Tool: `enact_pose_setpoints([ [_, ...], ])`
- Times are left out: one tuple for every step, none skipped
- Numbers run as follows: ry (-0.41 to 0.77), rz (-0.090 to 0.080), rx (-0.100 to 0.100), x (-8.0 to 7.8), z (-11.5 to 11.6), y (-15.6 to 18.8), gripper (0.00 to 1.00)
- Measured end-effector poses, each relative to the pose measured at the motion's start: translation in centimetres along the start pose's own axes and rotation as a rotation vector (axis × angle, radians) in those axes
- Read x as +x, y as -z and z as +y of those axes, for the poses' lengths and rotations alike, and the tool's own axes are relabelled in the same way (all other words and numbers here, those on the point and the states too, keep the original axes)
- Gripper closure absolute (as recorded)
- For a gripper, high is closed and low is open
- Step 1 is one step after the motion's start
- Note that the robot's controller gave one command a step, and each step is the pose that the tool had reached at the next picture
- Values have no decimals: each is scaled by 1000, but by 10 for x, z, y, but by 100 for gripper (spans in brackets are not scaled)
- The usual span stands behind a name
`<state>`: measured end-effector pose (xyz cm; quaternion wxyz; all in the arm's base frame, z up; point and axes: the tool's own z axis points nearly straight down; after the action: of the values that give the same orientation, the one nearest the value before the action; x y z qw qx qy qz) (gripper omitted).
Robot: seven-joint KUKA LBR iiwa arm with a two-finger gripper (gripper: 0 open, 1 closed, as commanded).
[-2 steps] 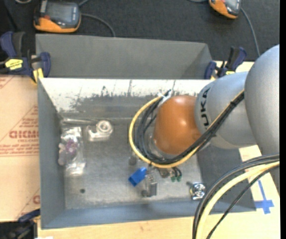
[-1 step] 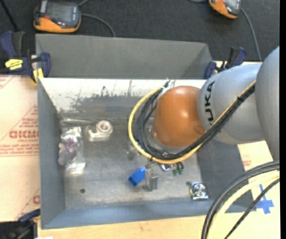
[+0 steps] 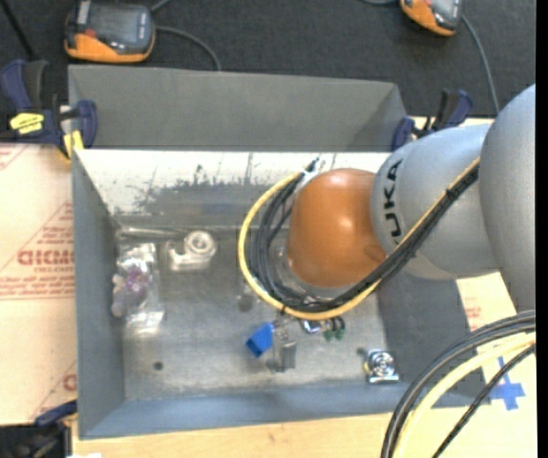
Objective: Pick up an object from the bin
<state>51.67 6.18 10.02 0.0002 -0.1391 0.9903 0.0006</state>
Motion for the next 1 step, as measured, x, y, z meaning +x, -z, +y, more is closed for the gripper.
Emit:
enact_pose_setpoints([
  [33,1,0,7,-10,-31,0],
])
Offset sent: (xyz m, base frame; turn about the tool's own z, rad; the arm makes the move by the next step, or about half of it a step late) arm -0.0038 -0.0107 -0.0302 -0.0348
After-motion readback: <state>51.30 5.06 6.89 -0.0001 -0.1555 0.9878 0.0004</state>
